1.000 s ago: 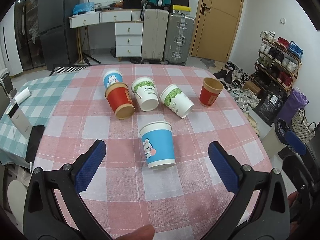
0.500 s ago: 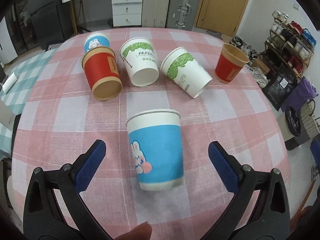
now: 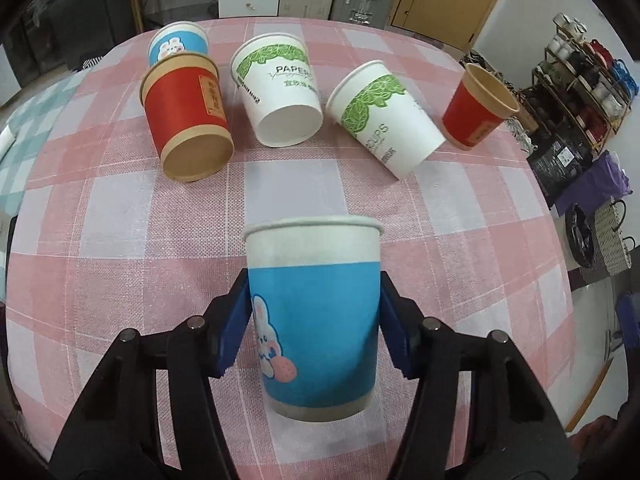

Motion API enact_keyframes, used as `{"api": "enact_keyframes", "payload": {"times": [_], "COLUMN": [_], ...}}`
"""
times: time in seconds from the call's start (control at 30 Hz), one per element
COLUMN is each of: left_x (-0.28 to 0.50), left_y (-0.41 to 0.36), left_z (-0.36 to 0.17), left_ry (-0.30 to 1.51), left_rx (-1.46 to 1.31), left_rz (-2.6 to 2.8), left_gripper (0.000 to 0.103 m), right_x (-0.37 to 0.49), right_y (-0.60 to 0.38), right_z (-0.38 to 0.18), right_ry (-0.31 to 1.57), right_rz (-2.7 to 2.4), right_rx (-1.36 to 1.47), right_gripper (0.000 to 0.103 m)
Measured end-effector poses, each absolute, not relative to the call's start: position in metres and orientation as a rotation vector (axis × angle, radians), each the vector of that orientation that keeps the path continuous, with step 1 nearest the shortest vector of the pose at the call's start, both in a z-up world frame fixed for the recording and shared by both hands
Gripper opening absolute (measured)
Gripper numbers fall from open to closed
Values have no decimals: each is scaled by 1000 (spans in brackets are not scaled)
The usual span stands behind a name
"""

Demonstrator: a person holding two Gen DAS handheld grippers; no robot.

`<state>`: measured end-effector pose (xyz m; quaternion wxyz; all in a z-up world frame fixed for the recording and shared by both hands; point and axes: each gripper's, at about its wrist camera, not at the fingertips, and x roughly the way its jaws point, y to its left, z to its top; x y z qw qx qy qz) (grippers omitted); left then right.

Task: Flip cup upright
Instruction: 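Move the left tool to the lying blue bunny cup and close on it, then lift the blue bunny cup off the table with the left tool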

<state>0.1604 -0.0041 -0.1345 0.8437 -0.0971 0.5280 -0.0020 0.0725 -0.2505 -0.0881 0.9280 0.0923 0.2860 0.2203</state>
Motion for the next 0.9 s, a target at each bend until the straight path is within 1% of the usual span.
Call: {"api": "enact_keyframes", "payload": {"times": [0.1, 0.3, 0.47, 0.57, 0.73, 0.9], "left_x": [151, 120, 73, 42, 2, -18], "left_y": [-4, 1, 13, 23, 30, 32], "left_z": [-122, -80, -32, -14, -16, -50], "left_ry": [1121, 1086, 1010, 993, 1041, 1099], "left_rx": [-231, -242, -202, -217, -251, -288], "left_rz": [-38, -54, -4, -10, -38, -26], "left_gripper": [56, 56, 56, 56, 56, 56], "right_x": [65, 44, 26, 15, 0, -11], "right_y": [-248, -242, -239, -233, -222, -217], "right_z": [-81, -66, -60, -58, -59, -64], "right_ry": [570, 536, 525, 522, 532, 552], "right_rz": [463, 485, 501, 512, 524, 525], "right_rx": [183, 180, 194, 190, 170, 157], "right_gripper": [101, 101, 101, 101, 101, 101]}}
